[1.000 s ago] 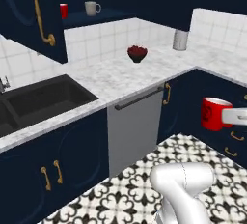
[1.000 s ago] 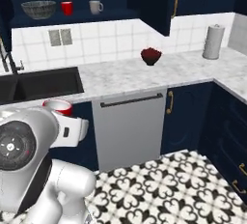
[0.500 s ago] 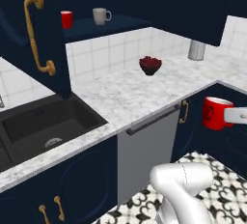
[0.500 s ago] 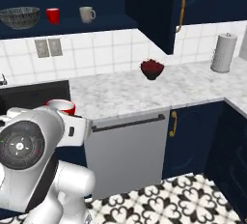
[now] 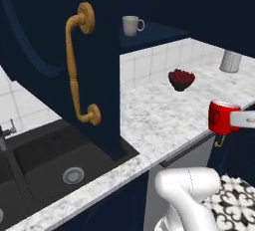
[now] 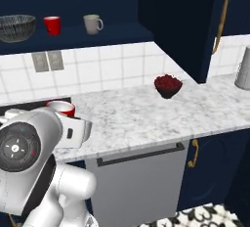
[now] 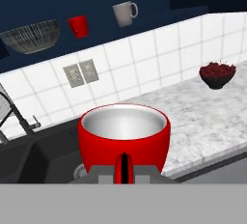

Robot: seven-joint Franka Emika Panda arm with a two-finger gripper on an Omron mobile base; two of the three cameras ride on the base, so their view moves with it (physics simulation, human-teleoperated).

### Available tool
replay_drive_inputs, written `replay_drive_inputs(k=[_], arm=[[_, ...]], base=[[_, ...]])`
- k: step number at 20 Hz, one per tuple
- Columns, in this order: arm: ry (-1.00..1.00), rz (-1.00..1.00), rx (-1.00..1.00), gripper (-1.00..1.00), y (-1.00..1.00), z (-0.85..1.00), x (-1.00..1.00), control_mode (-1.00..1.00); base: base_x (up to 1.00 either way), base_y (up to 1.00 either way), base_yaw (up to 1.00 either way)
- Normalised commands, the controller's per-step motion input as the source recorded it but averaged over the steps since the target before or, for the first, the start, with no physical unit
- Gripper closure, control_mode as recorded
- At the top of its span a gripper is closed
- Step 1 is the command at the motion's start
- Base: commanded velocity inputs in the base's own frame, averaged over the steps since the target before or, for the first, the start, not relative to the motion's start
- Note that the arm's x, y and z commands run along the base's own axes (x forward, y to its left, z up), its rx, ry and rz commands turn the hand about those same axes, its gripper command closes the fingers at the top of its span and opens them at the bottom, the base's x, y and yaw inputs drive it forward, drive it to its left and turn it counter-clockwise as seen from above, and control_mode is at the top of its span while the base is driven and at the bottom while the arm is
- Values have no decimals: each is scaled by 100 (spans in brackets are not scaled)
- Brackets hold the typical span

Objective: Gather all objects into one cabinet and sort the glasses and bowls to opposite sides.

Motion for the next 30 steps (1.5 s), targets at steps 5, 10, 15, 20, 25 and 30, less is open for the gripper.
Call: replay_drive_inputs(k=[5, 10, 15, 20, 25, 30], arm=[[0, 0, 0, 100, 0, 0, 0, 100], [0, 0, 0, 100, 0, 0, 0, 100], [0, 0, 0, 100, 0, 0, 0, 100], [0, 0, 0, 100, 0, 0, 0, 100], [0, 0, 0, 100, 0, 0, 0, 100], [0, 0, 0, 100, 0, 5, 43, -100]], base=[[100, 0, 1], [97, 9, 0], [99, 3, 0], [95, 0, 1], [80, 0, 0], [14, 0, 0]])
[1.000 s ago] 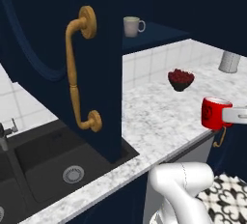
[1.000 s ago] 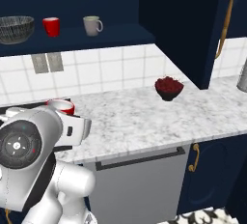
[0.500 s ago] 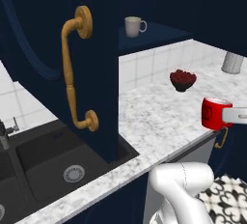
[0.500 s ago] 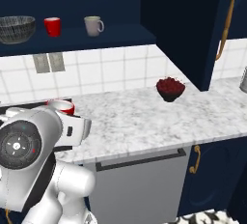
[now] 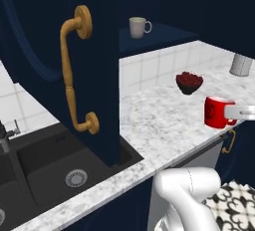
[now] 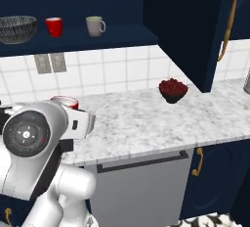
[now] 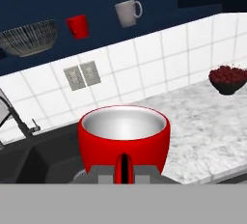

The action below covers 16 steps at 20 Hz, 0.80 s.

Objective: Gather all objects into one cabinet and sort the glasses and bowls to opposite sides.

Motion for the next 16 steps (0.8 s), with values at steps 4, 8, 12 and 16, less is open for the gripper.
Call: replay_drive_inputs(k=[4, 8, 12, 16], arm=[[0, 0, -1, 100, 0, 14, 30, -100], [-10, 0, -2, 100, 1, 24, 3, -100], [-33, 2, -14, 100, 17, 24, -6, -100], [-39, 2, -25, 100, 25, 18, -10, -100]], base=[[0, 0, 0], [0, 0, 0], [0, 0, 0], [0, 0, 0]])
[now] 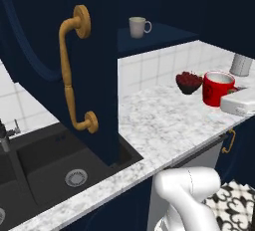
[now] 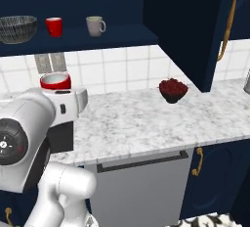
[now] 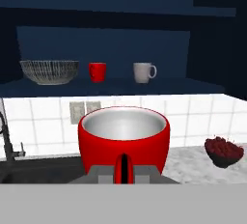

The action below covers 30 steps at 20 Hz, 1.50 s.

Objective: Gather all objects into one cabinet and sort the glasses and bowls to opposite sides.

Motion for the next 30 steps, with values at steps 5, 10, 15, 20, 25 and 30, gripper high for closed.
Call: replay_drive_inputs(k=[5, 10, 15, 20, 25, 30], arm=[[-26, 5, -23, 100, 21, 27, -1, -100], [-4, 10, -7, 100, 5, 63, 0, -100], [9, 4, 4, 100, 29, 25, 0, -100], [13, 0, 18, 100, 32, 0, 4, -100], [5, 0, 31, 100, 19, 0, 30, -100], [1, -4, 11, 100, 21, 0, 59, -100]], base=[[0, 0, 0], [0, 0, 0], [0, 0, 0], [0, 0, 0], [0, 0, 0], [0, 0, 0]])
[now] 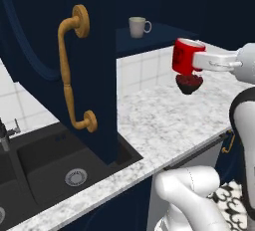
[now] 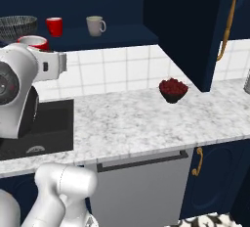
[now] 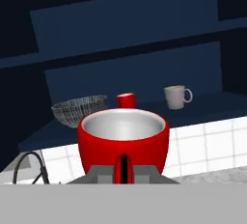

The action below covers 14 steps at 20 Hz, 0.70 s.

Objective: Gather all objects into one cabinet and sort the glasses and bowls to opposite sides.

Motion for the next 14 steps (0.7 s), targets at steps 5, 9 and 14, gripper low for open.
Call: replay_drive_inputs(k=[5, 9, 14], arm=[[-6, -6, -6, 100, 13, 0, 78, -100], [-10, -6, -16, 100, 0, 1, 75, -100], [-2, -2, -10, 100, 6, 2, 67, -100]], base=[[0, 0, 0], [0, 0, 0], [0, 0, 0]])
